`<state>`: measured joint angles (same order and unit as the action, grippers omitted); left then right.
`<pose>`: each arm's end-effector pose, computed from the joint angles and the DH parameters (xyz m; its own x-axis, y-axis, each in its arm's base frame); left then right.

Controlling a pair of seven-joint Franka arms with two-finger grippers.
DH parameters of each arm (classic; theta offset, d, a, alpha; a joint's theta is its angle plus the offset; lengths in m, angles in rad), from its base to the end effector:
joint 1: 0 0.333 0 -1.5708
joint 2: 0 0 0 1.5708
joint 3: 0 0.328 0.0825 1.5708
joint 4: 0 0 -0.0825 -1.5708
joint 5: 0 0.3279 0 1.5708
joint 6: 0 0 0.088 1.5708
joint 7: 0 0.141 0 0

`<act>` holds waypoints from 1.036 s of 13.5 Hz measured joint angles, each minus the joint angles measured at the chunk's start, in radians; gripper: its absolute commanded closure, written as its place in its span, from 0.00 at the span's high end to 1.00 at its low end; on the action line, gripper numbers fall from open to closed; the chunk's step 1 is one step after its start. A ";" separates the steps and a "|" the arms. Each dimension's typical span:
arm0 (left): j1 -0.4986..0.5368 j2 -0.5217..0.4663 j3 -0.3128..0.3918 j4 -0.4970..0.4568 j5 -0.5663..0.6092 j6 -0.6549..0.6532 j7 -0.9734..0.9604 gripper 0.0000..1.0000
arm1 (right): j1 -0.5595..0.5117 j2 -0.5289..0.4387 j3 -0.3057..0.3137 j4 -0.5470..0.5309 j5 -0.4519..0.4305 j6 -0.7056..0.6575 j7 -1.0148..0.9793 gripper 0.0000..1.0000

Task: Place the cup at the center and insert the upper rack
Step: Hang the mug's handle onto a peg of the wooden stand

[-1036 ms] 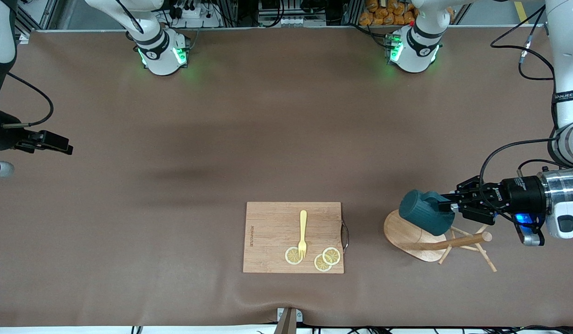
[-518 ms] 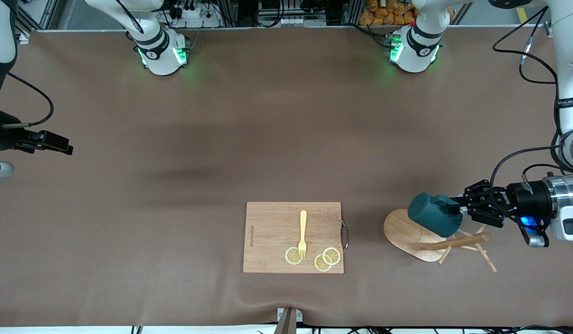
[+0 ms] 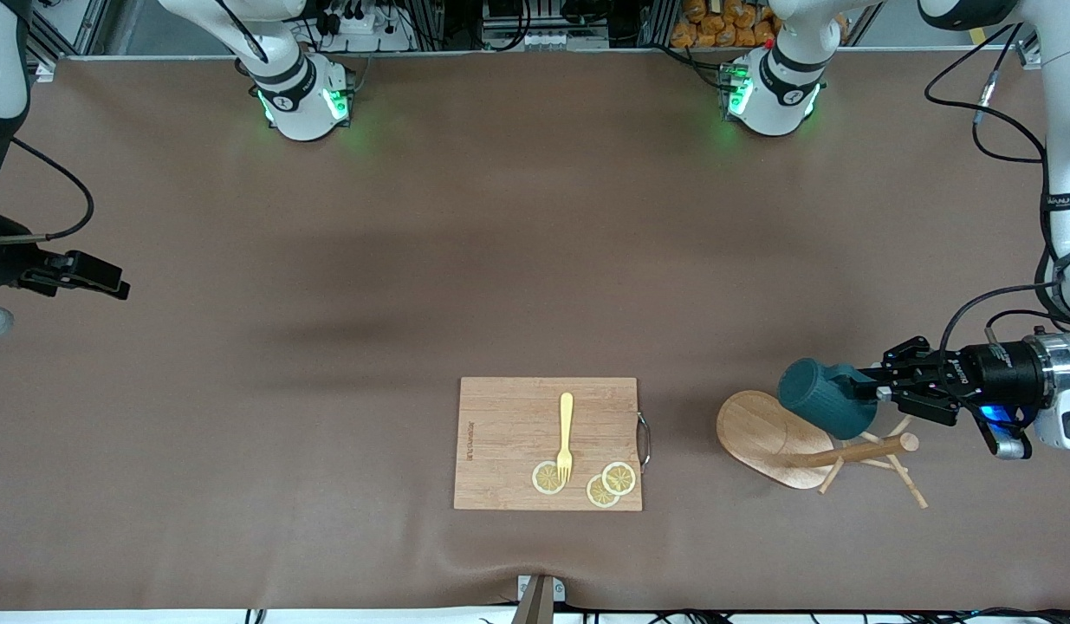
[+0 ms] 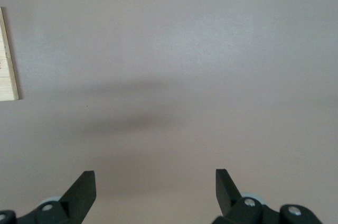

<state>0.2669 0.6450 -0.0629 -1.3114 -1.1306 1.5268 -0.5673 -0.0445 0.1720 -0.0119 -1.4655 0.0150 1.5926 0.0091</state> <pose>0.6627 0.0149 0.4162 0.5432 0.2893 -0.7882 0.8396 -0.1856 0.5105 0.5509 -0.0285 0.5577 0.9968 -0.0656 -0.0450 -0.0663 -0.9977 -0.0125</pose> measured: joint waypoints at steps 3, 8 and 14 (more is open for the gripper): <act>0.014 0.010 0.003 0.000 -0.018 0.000 0.011 0.00 | -0.011 0.000 -0.005 0.000 0.000 0.000 0.000 1.00; 0.022 0.026 0.008 0.000 -0.045 0.000 0.062 0.00 | -0.013 0.001 -0.008 0.000 0.000 0.000 0.000 1.00; 0.024 0.044 0.052 0.000 -0.073 0.000 0.105 0.00 | -0.026 0.004 -0.007 0.000 0.000 0.001 0.000 1.00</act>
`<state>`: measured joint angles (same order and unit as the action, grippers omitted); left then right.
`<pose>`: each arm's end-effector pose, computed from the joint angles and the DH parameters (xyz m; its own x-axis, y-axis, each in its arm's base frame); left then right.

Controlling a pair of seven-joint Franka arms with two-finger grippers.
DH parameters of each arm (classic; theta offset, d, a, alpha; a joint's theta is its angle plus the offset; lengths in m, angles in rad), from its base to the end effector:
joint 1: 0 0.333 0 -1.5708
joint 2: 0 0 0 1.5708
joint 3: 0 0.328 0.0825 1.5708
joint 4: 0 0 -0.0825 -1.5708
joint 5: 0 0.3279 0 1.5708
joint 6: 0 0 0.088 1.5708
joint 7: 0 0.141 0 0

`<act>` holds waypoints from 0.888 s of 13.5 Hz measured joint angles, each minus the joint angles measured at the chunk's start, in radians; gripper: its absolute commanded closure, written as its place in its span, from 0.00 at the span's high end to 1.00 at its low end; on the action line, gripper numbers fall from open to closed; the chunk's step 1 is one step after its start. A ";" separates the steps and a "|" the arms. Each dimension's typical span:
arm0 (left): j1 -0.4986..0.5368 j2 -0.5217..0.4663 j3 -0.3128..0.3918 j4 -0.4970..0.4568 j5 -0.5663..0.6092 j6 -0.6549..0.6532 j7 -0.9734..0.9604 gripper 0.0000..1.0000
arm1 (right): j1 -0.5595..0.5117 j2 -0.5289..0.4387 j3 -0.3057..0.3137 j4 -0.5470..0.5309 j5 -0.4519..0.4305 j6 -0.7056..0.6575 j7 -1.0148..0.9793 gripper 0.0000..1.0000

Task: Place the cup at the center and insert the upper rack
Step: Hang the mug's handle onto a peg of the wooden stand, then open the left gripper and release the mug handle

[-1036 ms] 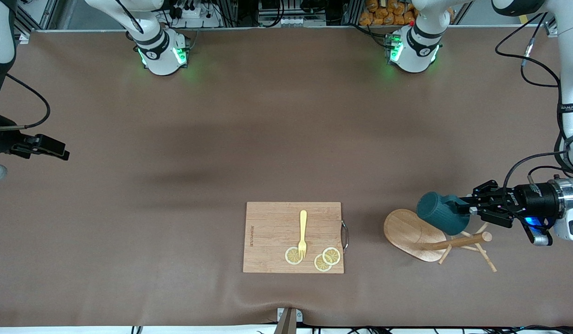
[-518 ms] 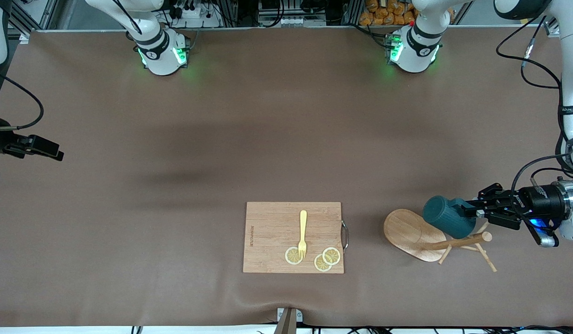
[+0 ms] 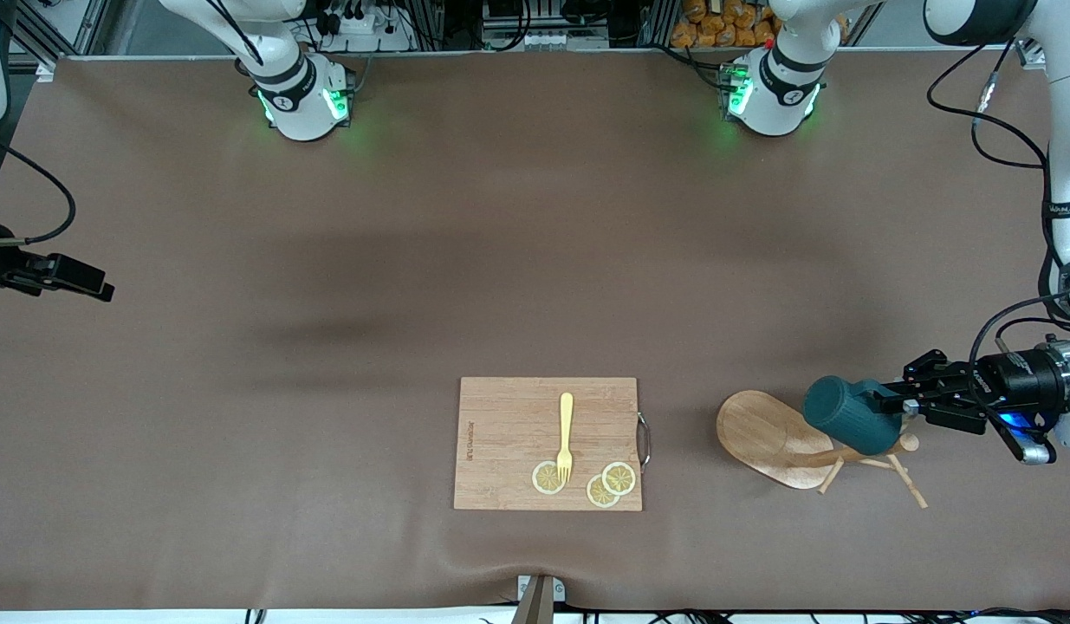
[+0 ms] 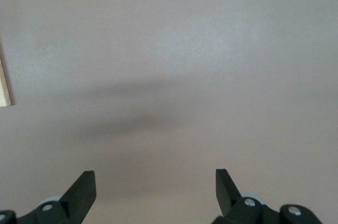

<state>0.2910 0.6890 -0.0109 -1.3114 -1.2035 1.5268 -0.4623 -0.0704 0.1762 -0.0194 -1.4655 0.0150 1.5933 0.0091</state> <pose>0.6688 0.0540 0.3918 0.5756 0.2901 -0.7645 0.8139 -0.1133 0.5698 0.5507 -0.0466 0.5555 0.9939 -0.0988 -0.0485 -0.0995 -0.9950 -0.0111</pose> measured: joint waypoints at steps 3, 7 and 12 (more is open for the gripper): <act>0.000 0.000 0.001 0.000 -0.001 0.000 0.007 0.00 | -0.030 0.000 0.042 0.000 0.000 0.000 0.000 1.00; 0.001 0.001 0.002 0.000 -0.018 0.000 0.008 1.00 | -0.052 0.000 0.069 0.000 0.000 0.000 0.000 1.00; 0.002 0.002 0.002 0.000 -0.020 0.000 0.008 1.00 | -0.053 0.001 0.070 0.000 0.000 -0.001 0.000 1.00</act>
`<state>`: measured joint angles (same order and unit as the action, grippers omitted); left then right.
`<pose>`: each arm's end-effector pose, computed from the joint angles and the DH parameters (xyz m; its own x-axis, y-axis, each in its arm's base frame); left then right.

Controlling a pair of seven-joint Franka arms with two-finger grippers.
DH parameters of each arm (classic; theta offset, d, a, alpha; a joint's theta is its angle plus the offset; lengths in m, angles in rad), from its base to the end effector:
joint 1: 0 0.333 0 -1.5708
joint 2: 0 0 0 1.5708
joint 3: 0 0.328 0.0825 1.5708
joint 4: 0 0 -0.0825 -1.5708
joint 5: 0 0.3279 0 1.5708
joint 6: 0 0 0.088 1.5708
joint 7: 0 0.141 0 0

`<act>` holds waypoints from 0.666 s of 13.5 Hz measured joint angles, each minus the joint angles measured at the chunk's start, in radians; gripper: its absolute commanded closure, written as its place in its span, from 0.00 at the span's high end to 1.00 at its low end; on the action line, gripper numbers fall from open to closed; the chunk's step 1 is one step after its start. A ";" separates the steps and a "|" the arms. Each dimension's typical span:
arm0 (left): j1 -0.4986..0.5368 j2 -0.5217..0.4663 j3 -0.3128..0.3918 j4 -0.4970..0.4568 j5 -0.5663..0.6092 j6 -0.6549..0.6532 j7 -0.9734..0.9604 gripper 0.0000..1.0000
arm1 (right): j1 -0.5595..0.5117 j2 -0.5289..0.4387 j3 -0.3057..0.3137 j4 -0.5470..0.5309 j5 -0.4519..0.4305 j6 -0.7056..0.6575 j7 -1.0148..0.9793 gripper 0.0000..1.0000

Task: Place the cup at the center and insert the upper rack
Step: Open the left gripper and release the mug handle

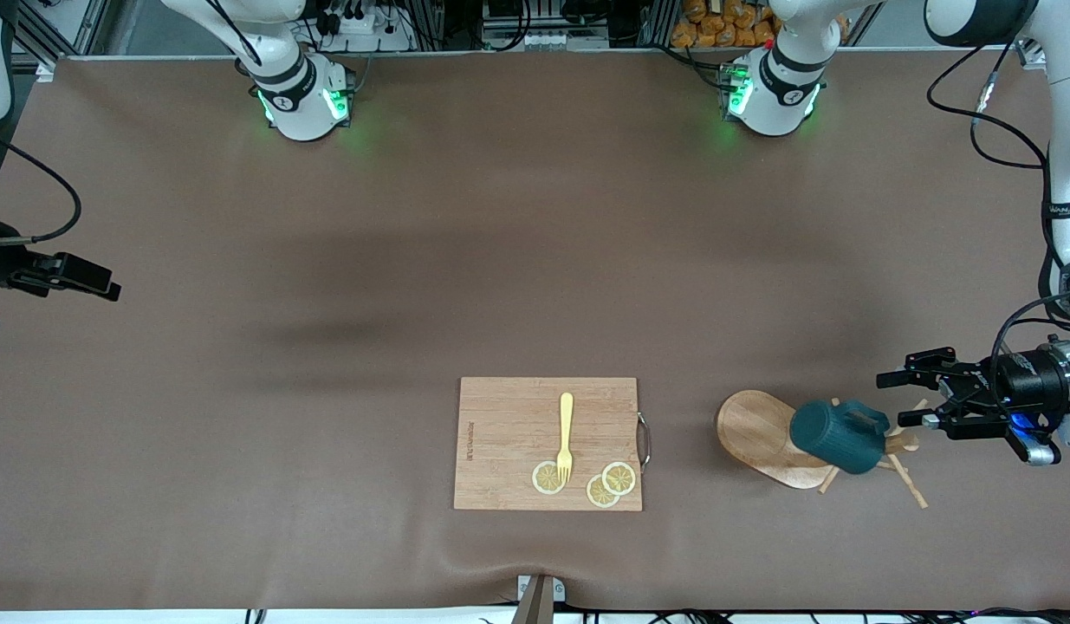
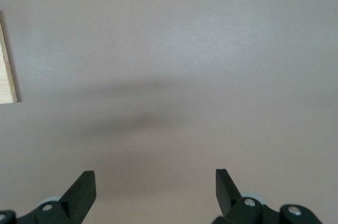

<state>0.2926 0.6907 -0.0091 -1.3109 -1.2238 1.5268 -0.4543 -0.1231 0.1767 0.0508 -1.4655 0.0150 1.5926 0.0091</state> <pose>0.6702 0.0553 0.3932 0.5816 0.2830 -0.7627 0.8084 -0.0965 0.5806 0.5512 -0.0403 0.5552 0.9954 -0.0819 -0.0496 -0.0831 -0.9963 -0.0234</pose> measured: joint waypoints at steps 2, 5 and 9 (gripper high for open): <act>-0.001 0.000 0.000 0.003 0.000 0.000 0.000 1.00 | 0.000 0.002 0.000 0.000 0.000 0.000 0.000 1.00; -0.011 -0.020 0.000 0.023 0.046 0.019 0.000 1.00 | 0.000 0.005 0.001 0.000 0.000 0.000 0.000 1.00; -0.077 -0.155 -0.003 0.017 0.250 0.130 -0.029 1.00 | -0.001 0.005 0.003 -0.001 0.000 -0.002 0.000 1.00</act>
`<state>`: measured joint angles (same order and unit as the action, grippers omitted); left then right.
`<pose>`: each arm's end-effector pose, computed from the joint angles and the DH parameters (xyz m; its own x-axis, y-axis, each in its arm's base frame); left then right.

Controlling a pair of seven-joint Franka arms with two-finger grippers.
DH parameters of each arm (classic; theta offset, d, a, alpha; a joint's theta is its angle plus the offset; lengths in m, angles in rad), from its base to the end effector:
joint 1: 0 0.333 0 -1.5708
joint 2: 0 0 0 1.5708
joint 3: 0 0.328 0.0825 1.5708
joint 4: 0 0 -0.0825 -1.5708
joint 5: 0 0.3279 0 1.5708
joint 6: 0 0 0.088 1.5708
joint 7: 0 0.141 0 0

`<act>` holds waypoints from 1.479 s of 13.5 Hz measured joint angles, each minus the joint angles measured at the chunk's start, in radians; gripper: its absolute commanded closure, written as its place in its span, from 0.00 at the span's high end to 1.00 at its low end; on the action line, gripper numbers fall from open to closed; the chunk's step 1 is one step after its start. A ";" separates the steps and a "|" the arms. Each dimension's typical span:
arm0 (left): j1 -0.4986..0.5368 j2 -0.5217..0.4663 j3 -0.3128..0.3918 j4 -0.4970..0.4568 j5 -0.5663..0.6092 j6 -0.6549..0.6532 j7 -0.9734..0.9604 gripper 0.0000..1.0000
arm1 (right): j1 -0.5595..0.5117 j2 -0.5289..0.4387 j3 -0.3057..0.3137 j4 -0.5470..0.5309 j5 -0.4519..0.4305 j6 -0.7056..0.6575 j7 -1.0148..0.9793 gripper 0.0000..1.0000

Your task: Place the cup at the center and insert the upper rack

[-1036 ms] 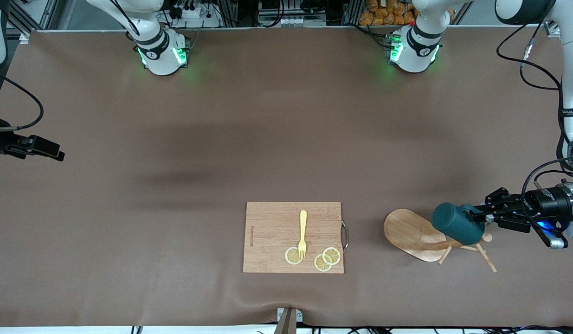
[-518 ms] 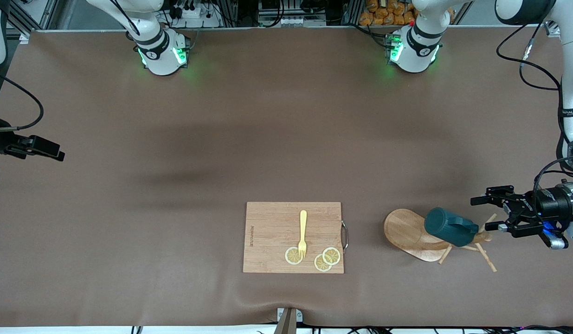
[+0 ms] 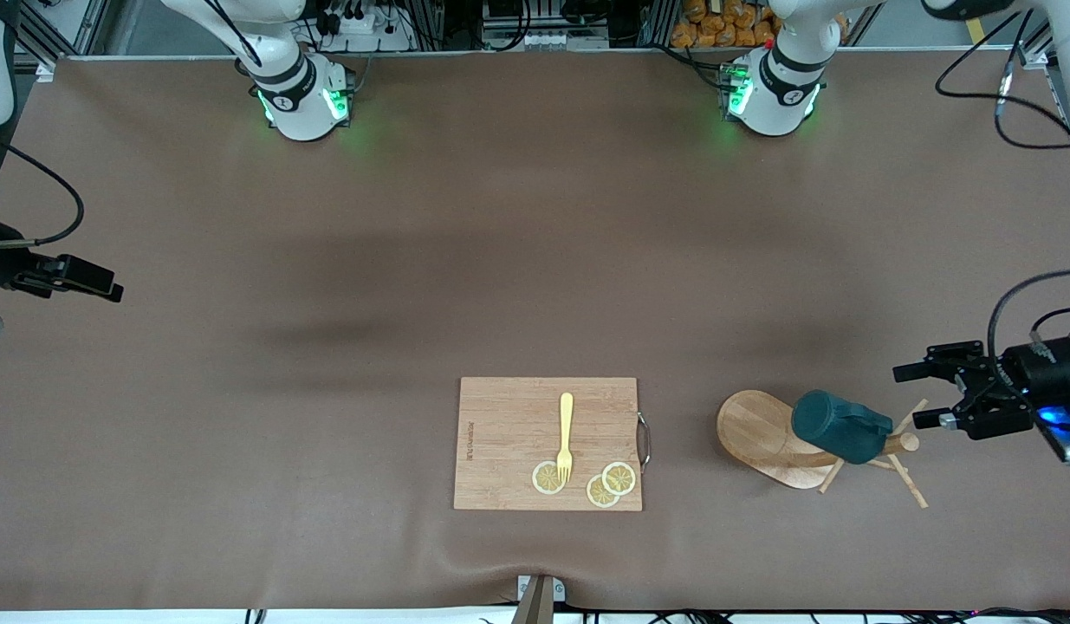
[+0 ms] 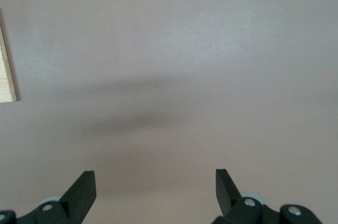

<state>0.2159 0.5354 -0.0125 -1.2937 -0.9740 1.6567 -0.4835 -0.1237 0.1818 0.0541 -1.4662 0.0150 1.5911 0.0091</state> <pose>0.6623 0.0264 0.4720 0.6842 0.4698 -0.5578 0.7210 -0.3205 0.6144 0.5521 -0.0390 0.5520 0.9952 -0.0791 -0.0568 -0.0806 -0.9965 -0.0242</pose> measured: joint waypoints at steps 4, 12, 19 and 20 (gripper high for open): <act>-0.043 -0.178 -0.083 -0.089 0.384 0.106 -0.007 1.00 | 0.000 0.000 0.003 0.000 0.000 -0.001 0.000 1.00; -0.092 -0.500 -0.173 -0.267 0.900 0.036 0.211 1.00 | 0.000 0.000 0.004 0.000 0.000 -0.001 0.000 1.00; -0.088 -0.584 -0.168 -0.286 0.999 -0.148 0.407 1.00 | 0.000 0.001 0.004 -0.001 0.000 -0.001 0.000 1.00; -0.088 -0.591 -0.168 -0.288 1.001 -0.155 0.409 1.00 | 0.000 0.001 0.004 -0.001 0.000 -0.001 0.000 1.00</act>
<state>0.1279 -0.0561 -0.1805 -1.5821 0.0266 1.5013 -0.0746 -0.1237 0.1828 0.0583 -1.4667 0.0150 1.5901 0.0091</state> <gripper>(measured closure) 0.000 0.000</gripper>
